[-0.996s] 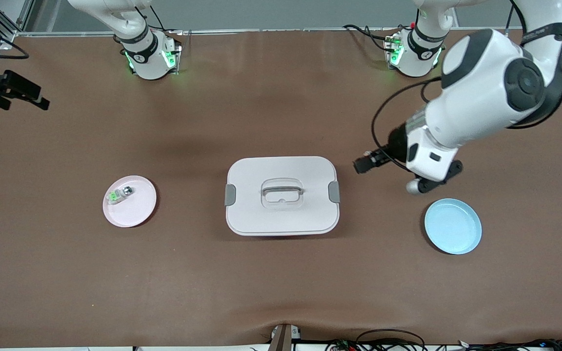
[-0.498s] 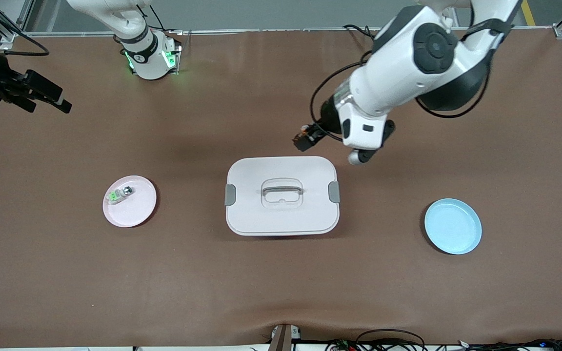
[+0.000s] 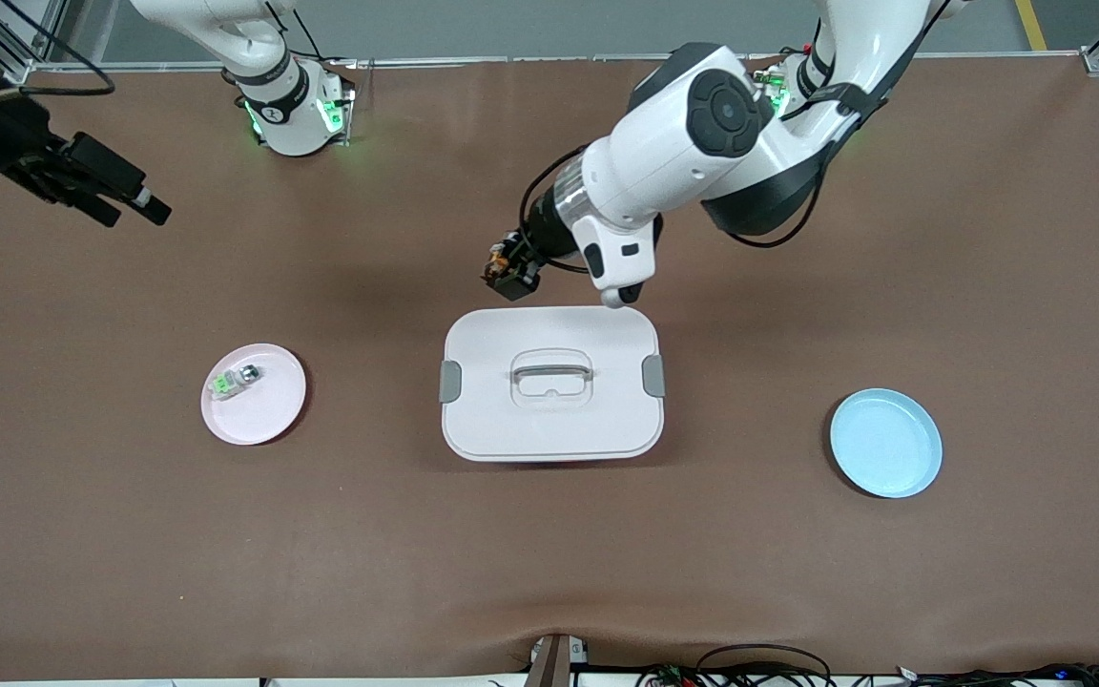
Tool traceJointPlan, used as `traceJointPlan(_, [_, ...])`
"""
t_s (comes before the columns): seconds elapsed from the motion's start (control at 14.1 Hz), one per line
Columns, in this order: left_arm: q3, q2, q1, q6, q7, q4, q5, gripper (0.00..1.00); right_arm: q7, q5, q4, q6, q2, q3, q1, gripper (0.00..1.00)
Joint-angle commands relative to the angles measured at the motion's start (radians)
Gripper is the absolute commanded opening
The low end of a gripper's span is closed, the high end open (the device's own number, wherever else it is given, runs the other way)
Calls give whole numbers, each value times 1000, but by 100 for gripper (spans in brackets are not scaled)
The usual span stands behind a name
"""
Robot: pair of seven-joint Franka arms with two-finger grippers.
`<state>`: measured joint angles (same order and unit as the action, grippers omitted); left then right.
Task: Transfer orange switch to right arm and place
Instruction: 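Hold the switch above the box while the right gripper reaches it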
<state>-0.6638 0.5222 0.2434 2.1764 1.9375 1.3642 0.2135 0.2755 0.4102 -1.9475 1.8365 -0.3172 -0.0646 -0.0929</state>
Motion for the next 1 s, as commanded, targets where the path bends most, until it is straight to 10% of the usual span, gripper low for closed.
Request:
traceJointPlan(0.0, [3, 42, 36, 32, 107, -56, 17, 0, 86, 93, -192, 142, -141, 46, -4, 100])
traceJointPlan(0.36, [0, 44, 50, 82, 308, -60, 9, 0, 105, 180, -294, 312, -171, 186, -19, 100])
traceJointPlan(0.93, [6, 53, 79, 77, 347, -57, 1, 0, 114, 255, -206, 451, 35, 203, -159, 100])
